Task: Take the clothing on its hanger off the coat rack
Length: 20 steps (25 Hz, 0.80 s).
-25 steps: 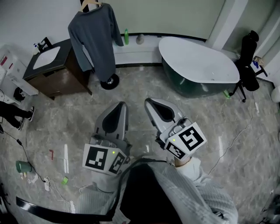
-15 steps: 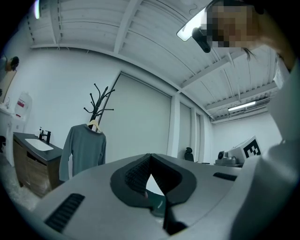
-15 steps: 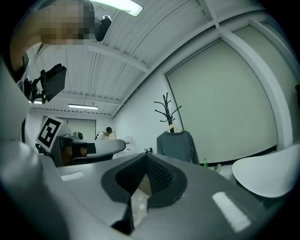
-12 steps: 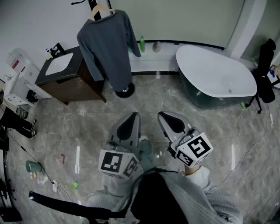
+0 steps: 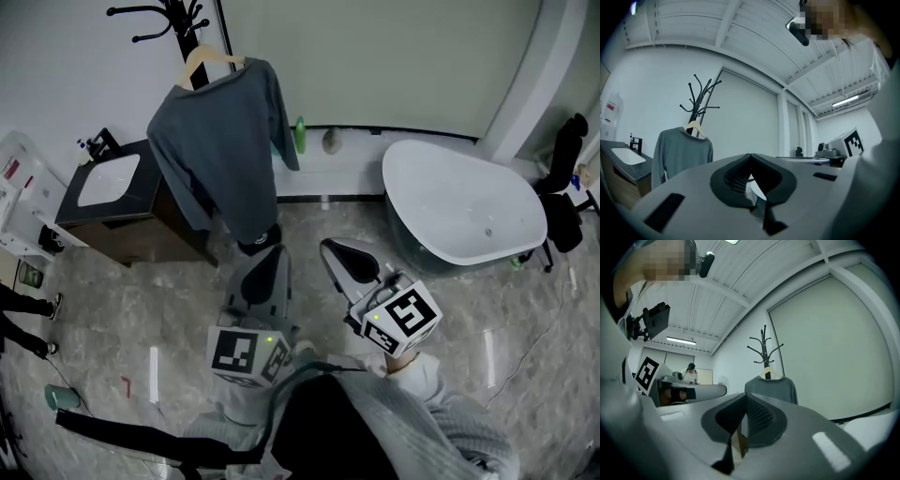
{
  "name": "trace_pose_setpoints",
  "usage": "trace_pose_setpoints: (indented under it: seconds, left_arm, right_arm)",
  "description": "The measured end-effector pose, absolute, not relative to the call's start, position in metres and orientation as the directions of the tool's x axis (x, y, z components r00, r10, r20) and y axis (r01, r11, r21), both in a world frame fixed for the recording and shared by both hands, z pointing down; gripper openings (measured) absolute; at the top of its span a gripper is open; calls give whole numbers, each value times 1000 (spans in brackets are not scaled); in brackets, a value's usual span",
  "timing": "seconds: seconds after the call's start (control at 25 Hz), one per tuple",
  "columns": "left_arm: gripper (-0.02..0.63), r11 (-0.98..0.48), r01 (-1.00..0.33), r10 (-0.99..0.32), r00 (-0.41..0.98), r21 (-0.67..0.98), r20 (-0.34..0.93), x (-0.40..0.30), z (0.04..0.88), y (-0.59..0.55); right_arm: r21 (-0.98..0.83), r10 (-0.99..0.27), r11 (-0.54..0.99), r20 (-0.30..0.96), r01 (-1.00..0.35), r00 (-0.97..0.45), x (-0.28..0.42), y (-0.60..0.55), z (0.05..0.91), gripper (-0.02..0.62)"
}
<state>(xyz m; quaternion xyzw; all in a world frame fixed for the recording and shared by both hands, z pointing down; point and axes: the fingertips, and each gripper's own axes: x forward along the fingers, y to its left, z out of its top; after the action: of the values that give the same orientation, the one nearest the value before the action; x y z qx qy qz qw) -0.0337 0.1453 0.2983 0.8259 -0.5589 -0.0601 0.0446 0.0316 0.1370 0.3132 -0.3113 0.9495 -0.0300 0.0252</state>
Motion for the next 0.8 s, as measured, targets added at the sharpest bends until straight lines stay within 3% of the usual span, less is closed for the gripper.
trace_pose_setpoints:
  seconds: [0.32,0.48,0.8]
  left_arm:
    - [5,-303,-937,-950,312,175,24,-79,344,31]
    - [5,-259,-955,-964,264,146,18,-97,356,-35]
    - [5,-84,-993,-995,79,84,-64,-150,314,-194]
  right_arm:
    - [-119,-575,808,54,-577,-816,-5,26,362,2]
    - [-121,-554,824,33,-554,-832,-16,-55,373,2]
    - [-58,-385,922,-14,-383,-923,-71,-230,337,2]
